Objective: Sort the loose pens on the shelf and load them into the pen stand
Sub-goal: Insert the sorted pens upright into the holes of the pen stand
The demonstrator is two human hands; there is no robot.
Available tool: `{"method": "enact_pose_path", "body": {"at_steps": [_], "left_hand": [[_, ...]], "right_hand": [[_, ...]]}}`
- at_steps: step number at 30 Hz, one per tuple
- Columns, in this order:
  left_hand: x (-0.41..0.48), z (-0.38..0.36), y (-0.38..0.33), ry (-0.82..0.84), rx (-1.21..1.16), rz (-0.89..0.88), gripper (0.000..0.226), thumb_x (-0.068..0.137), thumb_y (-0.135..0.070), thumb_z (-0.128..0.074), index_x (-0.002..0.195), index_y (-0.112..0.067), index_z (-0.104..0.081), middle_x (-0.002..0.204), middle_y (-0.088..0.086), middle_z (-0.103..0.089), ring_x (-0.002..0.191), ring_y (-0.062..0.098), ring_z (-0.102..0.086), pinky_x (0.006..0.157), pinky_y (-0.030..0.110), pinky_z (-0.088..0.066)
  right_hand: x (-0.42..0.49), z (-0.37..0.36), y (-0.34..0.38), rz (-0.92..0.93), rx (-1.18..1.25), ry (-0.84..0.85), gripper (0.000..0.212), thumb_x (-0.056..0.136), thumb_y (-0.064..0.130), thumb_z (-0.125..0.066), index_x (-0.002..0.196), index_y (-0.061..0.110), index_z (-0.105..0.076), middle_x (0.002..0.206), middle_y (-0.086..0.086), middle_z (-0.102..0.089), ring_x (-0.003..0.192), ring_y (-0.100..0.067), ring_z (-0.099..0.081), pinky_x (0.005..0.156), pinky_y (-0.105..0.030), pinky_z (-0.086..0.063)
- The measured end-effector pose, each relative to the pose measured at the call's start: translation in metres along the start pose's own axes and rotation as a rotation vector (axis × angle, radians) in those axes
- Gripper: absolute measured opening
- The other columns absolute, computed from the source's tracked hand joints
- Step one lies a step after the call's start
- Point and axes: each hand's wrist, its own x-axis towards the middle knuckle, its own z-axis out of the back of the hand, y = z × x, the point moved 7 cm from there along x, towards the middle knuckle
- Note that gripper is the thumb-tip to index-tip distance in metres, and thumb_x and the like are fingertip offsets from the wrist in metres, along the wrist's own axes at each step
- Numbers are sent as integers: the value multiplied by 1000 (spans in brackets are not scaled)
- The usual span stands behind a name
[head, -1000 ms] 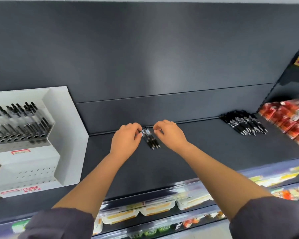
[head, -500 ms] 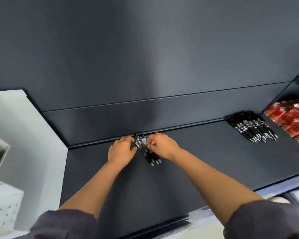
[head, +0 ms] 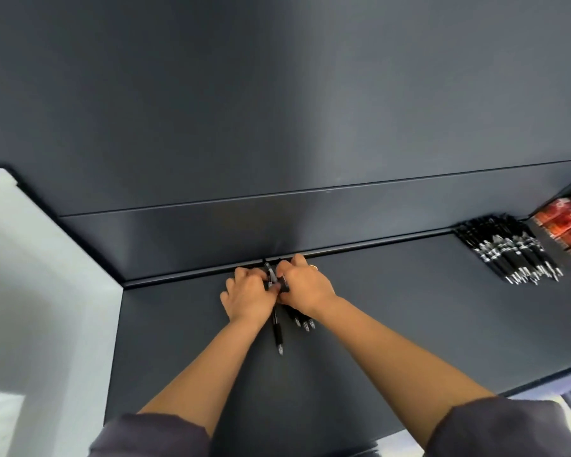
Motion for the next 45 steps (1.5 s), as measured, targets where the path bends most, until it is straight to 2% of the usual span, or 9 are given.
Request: {"method": "enact_pose_path", "body": {"at_steps": [7,13,16,20,25,29,37,41,45], "left_hand": [[1,-1,0,30,-29,44,27,90,-40,-53,111,-24,-58,123,3,-48,118,26,-41,92,37,-31],[1,8,5,81,-497,39,6,93,-25,-52,99,-22,-50,85,-2,-65,95,23,-61,94,38,-38],[-7,18,-2,108,-773,-23,9,96,-11,-47,104,-12,-50,76,4,-60,64,22,-59,76,35,-48],[-19,28,-11,145,-868,-60,16,99,-12,-41,112,-16,-49,79,4,-56,59,15,-53,60,29,-48],[-44,46,-15,55,-819,-132,25,99,-14,-40,121,-16,-51,83,1,-52,62,11,-44,55,21,-40],[-72,62,-11,-8,-771,-210,25,94,-14,-52,119,-15,-55,88,-2,-55,75,13,-49,71,32,-44],[-150,111,8,-224,-820,-276,7,89,-13,-60,83,-16,-62,72,-4,-58,64,6,-51,59,20,-40],[-189,145,34,-360,-695,-282,7,88,-14,-60,82,-18,-63,67,-9,-57,60,3,-50,55,15,-39],[-220,178,60,-411,-473,-299,4,86,-12,-61,83,-13,-64,76,0,-58,71,14,-51,59,15,-34]], "right_hand": [[-5,-2,-2,-56,-38,-47,28,89,29,-51,106,10,-61,121,-10,-41,110,-33,-44,74,-38,-46],[-10,9,-7,-146,204,-50,13,78,28,-57,88,19,-57,99,-4,-59,96,-28,-58,69,-30,-44],[-16,15,-9,-148,356,-71,10,78,21,-59,81,23,-50,85,-1,-59,86,-27,-61,66,-30,-46],[-26,24,-3,-55,453,-112,20,85,12,-58,103,18,-54,78,-1,-58,83,-28,-61,77,-39,-52],[-46,30,7,-36,569,-121,12,94,22,-48,104,17,-54,74,-1,-59,56,-18,-59,57,-32,-52],[-71,37,25,42,621,-152,8,96,23,-48,96,17,-53,71,-1,-60,48,-12,-59,44,-21,-50],[-147,43,84,273,682,-133,15,94,14,-46,102,14,-59,69,0,-59,48,-11,-59,40,-19,-48],[-176,45,114,349,697,-175,27,90,9,-47,112,18,-61,85,2,-65,62,-16,-64,42,-14,-42],[-197,59,157,443,874,-259,26,95,13,-47,116,17,-61,93,0,-60,62,-11,-57,44,-6,-37]]}}
